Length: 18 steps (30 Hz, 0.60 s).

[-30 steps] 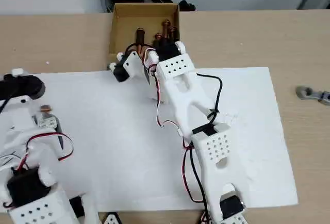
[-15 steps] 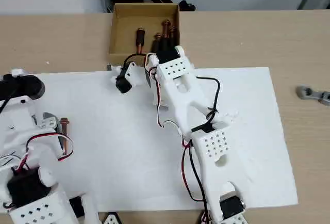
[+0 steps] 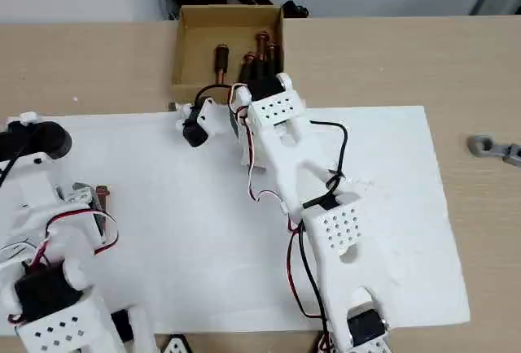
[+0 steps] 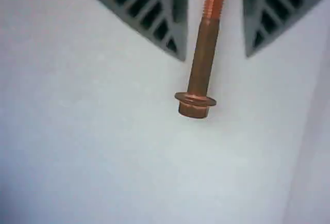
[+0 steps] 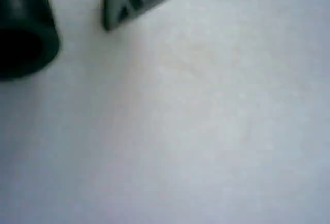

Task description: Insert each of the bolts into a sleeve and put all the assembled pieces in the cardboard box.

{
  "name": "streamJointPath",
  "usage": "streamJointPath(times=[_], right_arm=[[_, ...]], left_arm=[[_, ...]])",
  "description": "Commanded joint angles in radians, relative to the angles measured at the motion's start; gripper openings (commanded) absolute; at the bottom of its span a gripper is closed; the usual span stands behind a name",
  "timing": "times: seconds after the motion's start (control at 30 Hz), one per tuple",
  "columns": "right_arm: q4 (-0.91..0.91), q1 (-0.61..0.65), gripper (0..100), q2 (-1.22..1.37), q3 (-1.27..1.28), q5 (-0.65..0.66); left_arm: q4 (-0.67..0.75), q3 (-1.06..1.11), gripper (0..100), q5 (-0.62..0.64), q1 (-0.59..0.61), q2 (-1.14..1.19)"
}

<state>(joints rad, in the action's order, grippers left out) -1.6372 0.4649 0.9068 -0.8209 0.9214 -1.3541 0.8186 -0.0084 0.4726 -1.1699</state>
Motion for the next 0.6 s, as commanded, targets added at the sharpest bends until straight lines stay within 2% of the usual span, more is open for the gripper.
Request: streamJointPath(times=[0.0, 0.2, 0.5, 0.57], right_arm=[[0.042, -0.016, 32.5, 0.042, -0.003, 0.005], [0.031, -0.016, 29.5, 0.081, -0.006, 0.003], [0.005, -0.012, 0.9, 0.081, -0.006, 0.002], [0.002, -0.010, 1.0, 0.079, -0.008, 0.002]], left_arm=[[0.028, -0.004, 7, 0.005, 0.002, -0.006], [0.025, -0.004, 7, 0.003, 0.002, -0.006], [0.025, -0.004, 7, 0.003, 0.002, -0.006], [0.026, -0.005, 7, 0.003, 0.002, -0.006]])
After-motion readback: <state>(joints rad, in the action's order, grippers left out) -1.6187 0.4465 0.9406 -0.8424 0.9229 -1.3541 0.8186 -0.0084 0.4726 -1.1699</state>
